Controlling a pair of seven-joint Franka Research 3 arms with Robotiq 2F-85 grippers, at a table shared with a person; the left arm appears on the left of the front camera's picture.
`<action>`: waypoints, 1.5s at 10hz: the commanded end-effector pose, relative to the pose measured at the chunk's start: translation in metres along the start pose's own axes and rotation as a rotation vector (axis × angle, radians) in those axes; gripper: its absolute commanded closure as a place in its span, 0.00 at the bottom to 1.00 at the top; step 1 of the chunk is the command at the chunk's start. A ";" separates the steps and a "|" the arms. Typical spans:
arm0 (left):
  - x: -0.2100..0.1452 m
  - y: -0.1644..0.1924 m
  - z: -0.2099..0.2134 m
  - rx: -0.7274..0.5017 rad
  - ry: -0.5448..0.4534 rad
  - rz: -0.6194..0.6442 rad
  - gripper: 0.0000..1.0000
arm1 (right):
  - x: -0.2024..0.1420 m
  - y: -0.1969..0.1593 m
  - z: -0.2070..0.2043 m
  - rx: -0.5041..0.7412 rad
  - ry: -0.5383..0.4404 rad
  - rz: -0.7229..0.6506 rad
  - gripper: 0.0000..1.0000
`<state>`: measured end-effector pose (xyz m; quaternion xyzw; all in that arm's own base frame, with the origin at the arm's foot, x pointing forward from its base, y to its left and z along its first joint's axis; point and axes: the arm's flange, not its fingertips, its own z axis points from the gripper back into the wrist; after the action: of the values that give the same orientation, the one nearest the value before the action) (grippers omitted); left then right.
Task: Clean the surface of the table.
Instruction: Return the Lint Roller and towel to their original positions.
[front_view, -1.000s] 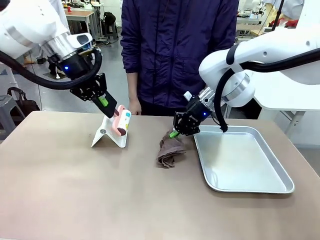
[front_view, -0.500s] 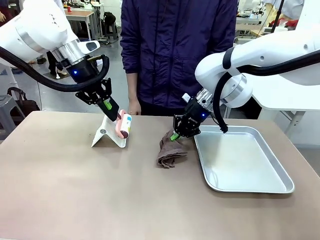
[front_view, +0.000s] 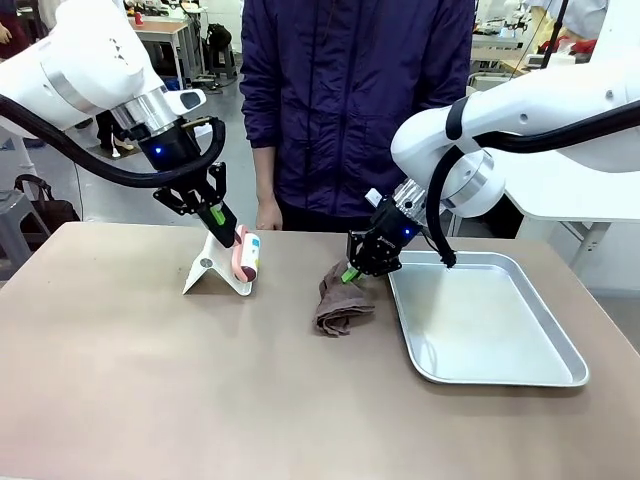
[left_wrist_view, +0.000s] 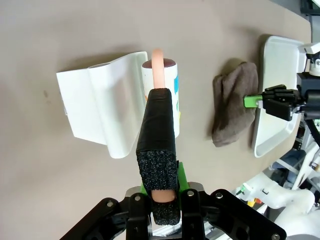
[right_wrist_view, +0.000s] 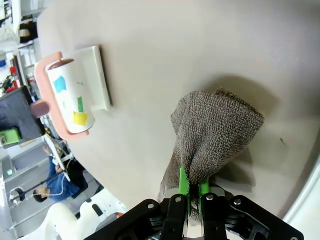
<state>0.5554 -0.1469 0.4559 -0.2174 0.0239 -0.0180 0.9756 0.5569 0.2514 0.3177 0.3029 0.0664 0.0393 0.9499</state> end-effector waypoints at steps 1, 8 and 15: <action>-0.002 0.001 -0.002 0.036 -0.021 0.044 0.79 | 0.003 0.002 -0.004 0.019 -0.008 0.007 0.93; 0.002 0.015 -0.013 0.012 0.006 0.095 0.79 | 0.007 0.004 -0.005 0.009 0.012 0.009 0.93; 0.007 0.016 -0.022 0.026 0.022 0.116 0.79 | 0.007 0.000 -0.008 0.013 0.026 0.011 0.93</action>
<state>0.5599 -0.1437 0.4301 -0.2126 0.0446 0.0177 0.9760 0.5585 0.2554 0.3089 0.3041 0.0745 0.0404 0.9489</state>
